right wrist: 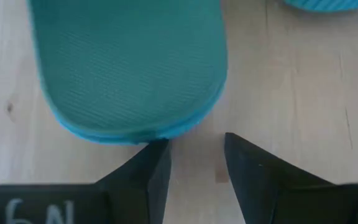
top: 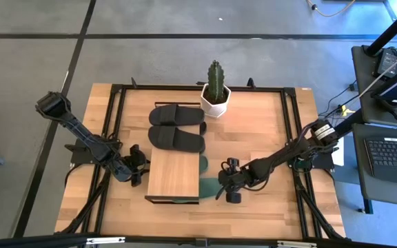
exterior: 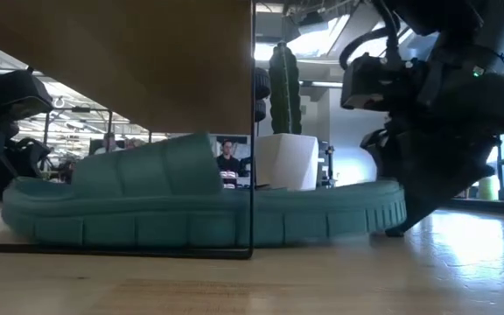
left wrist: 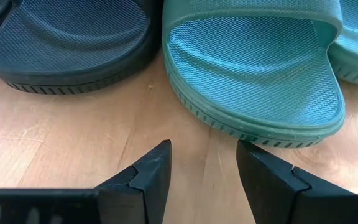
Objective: Pick and place slides into the shelf
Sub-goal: Put the green slides under the shelf
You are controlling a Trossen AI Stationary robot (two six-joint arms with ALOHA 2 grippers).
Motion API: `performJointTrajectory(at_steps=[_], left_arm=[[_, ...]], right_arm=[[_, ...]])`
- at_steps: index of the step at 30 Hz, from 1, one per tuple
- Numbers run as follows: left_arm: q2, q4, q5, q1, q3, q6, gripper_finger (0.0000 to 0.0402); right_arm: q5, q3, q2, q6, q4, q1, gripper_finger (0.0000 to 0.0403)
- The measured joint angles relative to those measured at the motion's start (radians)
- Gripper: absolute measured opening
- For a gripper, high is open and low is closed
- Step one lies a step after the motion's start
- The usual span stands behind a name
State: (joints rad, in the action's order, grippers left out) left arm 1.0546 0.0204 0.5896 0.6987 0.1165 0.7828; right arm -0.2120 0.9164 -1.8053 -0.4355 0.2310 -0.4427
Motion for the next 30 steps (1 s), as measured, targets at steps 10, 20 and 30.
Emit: performJointTrajectory(at_steps=[10,20,30], left_arm=[[0.0,0.0,0.005,0.0,0.0,0.0,0.0172],[0.0,0.0,0.005,0.0,0.0,0.0,0.0172],[0.0,0.0,0.005,0.0,0.0,0.0,0.0172]], right_arm=[[0.011,-0.001,-0.017,0.001,-0.121,0.001,0.0154],[0.009,0.0,-0.016,0.056,-0.255,0.002,0.0154],[0.044,0.0,-0.035,0.05,-0.29,0.012,0.0154]])
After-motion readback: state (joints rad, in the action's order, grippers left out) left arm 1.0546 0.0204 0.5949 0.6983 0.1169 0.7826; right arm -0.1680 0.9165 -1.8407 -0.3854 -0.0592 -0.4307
